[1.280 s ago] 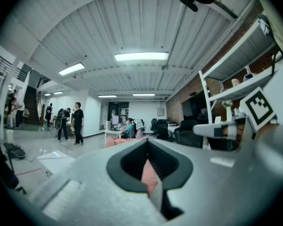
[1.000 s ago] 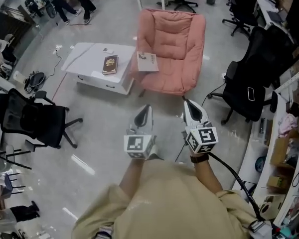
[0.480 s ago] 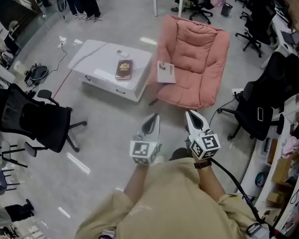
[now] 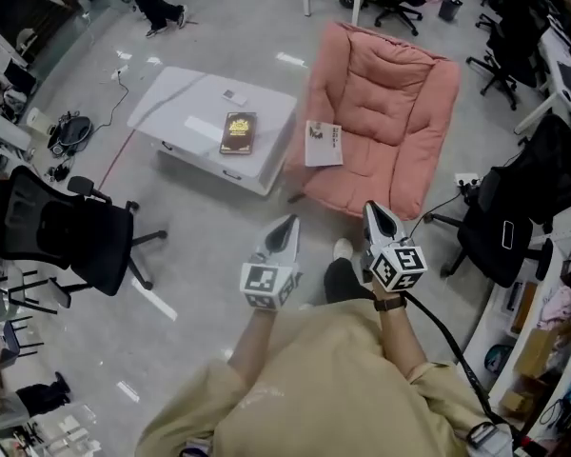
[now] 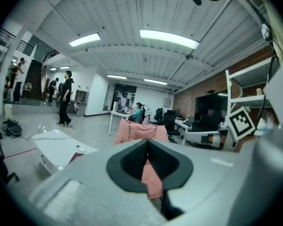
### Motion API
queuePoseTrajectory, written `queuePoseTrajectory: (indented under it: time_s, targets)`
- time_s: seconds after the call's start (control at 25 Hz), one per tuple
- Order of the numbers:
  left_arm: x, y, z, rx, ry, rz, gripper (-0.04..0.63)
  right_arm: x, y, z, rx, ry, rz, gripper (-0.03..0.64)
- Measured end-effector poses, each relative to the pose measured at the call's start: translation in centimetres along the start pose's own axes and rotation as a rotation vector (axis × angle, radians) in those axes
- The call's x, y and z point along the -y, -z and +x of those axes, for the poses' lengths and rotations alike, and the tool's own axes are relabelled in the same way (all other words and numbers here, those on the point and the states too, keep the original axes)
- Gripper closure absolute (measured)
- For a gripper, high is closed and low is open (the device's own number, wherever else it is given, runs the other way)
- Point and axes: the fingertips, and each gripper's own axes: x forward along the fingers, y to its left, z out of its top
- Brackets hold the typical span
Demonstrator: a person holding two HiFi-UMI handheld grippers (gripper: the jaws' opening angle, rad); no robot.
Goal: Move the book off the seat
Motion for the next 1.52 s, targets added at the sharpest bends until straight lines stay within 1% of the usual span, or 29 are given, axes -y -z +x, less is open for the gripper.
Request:
queuePoseTrajectory:
  time_s: [0.12,0.28,0.36,0.44,0.52,0.56,0.6,0.76,0.84,0.92,1.0,1.12,1.16,1.24,1.36,1.44,1.52]
  targets:
    - [-1.1,-1.0,5.8,-0.027,-0.007,0.023,0.594,4.1,-1.7,3.8,0.005,-0.027,0.025,0.612]
    - [-1.0,-3.6,14.8,-0.071,0.015,0.069,0.594,10.0,-5.1,9.4,0.008,-0.058,0.062,0.612]
    - [-0.8,-4.7,18.8,-0.093,0.029,0.097,0.594,12.6,-6.1,11.7,0.005,-0.062,0.082,0.612]
    - [-0.6,-5.3,22.4,-0.116,0.04,0.123,0.594,14.8,-6.3,13.5,-0.003,-0.072,0.104,0.612]
    - [-0.5,-5.2,25.3,-0.153,0.049,0.137,0.591,16.7,-5.5,14.7,-0.022,-0.083,0.145,0.606]
    - [-0.7,-4.9,26.6,-0.177,0.054,0.14,0.562,17.6,-4.8,15.3,-0.036,-0.084,0.174,0.6]
    - [-1.0,-4.6,28.0,-0.204,0.057,0.142,0.549,18.5,-4.1,16.0,-0.051,-0.083,0.207,0.596]
    - [-4.9,-2.3,33.4,-0.34,0.063,0.124,0.526,21.2,-1.3,19.0,-0.12,-0.077,0.333,0.583]
    - [-7.4,-0.8,36.5,-0.405,0.078,0.106,0.5,22.9,0.3,20.9,-0.144,-0.051,0.38,0.582]
    - [-9.8,0.8,39.4,-0.473,0.098,0.097,0.481,24.6,2.3,22.9,-0.17,-0.016,0.446,0.565]
    - [-12.0,2.9,42.2,-0.545,0.117,0.115,0.467,26.4,4.7,24.7,-0.195,0.025,0.537,0.56]
    - [-14.8,6.3,46.5,-0.647,0.158,0.15,0.429,28.8,9.0,27.3,-0.229,0.094,0.677,0.551]
    - [-15.6,7.6,47.7,-0.681,0.174,0.159,0.413,29.2,10.6,28.2,-0.242,0.114,0.726,0.543]
    - [-17.1,10.3,49.7,-0.76,0.206,0.178,0.397,29.4,14.0,29.6,-0.264,0.145,0.83,0.504]
    - [-18.9,14.9,51.9,-0.901,0.263,0.213,0.368,29.2,18.7,32.0,-0.247,0.179,0.993,0.487]
    - [-19.5,17.3,54.0,-0.966,0.302,0.231,0.35,30.0,21.5,34.2,-0.209,0.195,1.103,0.452]
    - [-19.8,19.5,55.6,-1.027,0.333,0.244,0.33,31.0,24.4,35.9,-0.151,0.219,1.242,0.417]
